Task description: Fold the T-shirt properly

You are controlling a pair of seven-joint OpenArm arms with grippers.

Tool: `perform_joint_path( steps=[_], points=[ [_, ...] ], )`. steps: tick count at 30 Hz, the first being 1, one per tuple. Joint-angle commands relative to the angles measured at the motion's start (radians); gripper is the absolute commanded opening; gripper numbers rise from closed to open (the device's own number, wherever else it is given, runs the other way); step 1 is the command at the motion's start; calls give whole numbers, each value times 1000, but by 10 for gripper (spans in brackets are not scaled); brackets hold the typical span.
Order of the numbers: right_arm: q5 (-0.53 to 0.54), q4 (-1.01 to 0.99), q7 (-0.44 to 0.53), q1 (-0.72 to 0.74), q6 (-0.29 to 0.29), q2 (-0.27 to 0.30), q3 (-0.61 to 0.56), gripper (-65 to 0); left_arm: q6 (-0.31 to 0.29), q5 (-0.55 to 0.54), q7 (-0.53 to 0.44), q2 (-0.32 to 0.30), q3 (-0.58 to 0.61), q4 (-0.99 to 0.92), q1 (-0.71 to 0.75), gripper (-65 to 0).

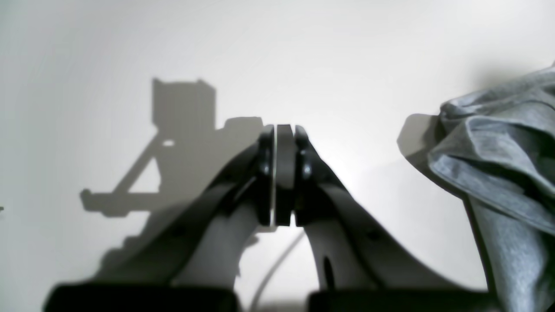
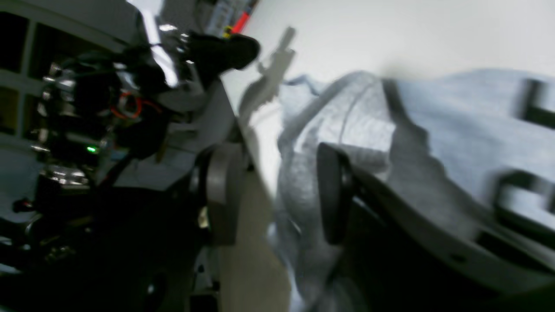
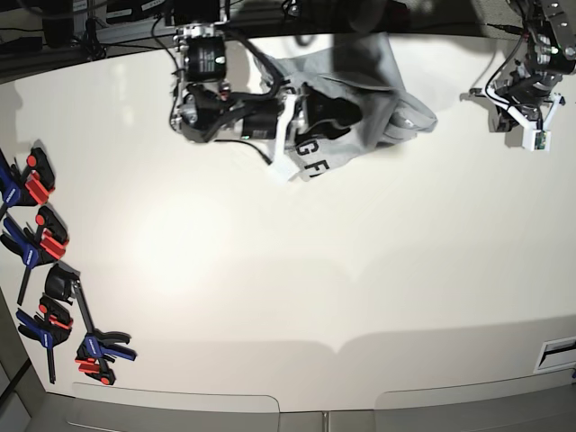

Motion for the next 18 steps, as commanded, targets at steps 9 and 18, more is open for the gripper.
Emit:
perform_joint_path(
  steps=[9,18],
  points=[
    [61,18,16,21,9,-25,-8,-386,-4,-10,-19,-12,-6,20,-2,-650],
    [0,17,16,-9,9,-27,-292,-386,-4,-10,-32,-12,-6,20,-2,-650]
  ],
)
